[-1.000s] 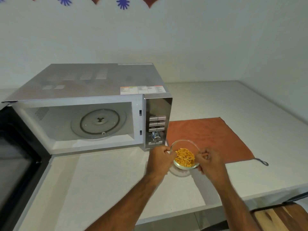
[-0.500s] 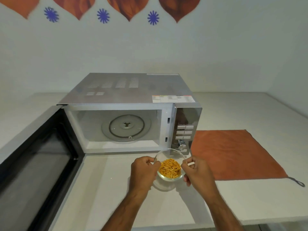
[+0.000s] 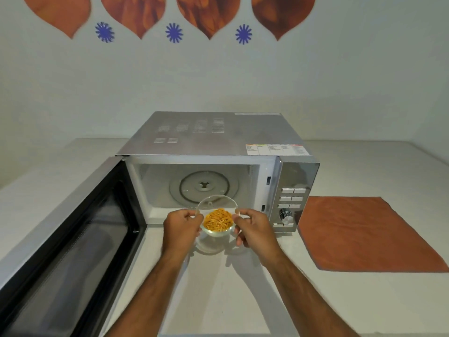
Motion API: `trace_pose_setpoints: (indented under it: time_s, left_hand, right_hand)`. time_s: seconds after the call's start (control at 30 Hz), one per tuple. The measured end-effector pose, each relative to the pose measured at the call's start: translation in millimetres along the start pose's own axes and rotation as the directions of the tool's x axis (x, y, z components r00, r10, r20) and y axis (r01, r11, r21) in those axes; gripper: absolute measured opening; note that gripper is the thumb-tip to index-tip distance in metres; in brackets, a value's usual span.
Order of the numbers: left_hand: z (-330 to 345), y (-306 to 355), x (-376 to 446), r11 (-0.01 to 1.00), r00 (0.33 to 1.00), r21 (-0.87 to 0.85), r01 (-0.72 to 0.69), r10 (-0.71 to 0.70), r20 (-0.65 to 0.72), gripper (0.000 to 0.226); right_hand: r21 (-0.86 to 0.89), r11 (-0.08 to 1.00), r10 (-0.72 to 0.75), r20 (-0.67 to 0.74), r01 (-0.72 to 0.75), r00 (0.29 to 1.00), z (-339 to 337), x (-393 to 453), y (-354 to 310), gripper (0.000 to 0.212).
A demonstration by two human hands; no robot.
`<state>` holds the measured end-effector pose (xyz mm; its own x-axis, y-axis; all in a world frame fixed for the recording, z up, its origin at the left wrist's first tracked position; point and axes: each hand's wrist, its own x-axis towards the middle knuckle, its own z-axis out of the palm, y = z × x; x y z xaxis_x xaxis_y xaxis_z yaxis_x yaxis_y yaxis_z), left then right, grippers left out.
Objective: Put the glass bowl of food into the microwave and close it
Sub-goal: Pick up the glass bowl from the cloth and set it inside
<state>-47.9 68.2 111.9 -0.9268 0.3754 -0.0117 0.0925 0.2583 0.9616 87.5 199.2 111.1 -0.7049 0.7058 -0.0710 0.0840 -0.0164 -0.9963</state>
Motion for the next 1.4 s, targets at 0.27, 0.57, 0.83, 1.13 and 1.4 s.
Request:
trace_pose_setpoints:
  time_s: [0.27, 0.57, 0.83, 1.13, 1.4]
  left_hand:
    - [0.4, 10.8, 38.5, 1.0, 0.999, 0.024, 0.001, 0.0, -0.04, 0.015]
    - [4.4, 15.2, 80.0, 0.998, 0.997, 0.037, 0.05, -0.048, -0.059, 0.019]
    - [9.8, 14.4, 112.1, 0.99, 0.989, 0.014, 0.142, -0.141, -0.048, 0.006]
    - [18.1, 3.4, 134.4, 0.985, 0.985, 0.02, 0.17, -0.17, -0.033, 0.011]
    - [28.0, 0.4, 149.7, 0.994, 0.994, 0.021, 0.103, -0.102, -0.034, 0.029]
  right_hand:
    - [-0.037, 0.999, 0.016, 0.003, -0.016, 1.0, 12.9, 47.3, -10.4, 0.022]
    - [-0.132, 0.99, 0.049, 0.036, -0.044, 0.998, 24.8, 95.2, -17.1, 0.021]
    - [-0.148, 0.986, 0.087, 0.057, -0.078, 0.995, 32.1, 123.6, -19.4, 0.028]
    - [-0.121, 0.985, 0.129, 0.04, -0.123, 0.991, 40.9, 147.9, -8.1, 0.029]
    - [-0.109, 0.984, 0.144, 0.031, -0.14, 0.989, 42.6, 158.1, -15.5, 0.028]
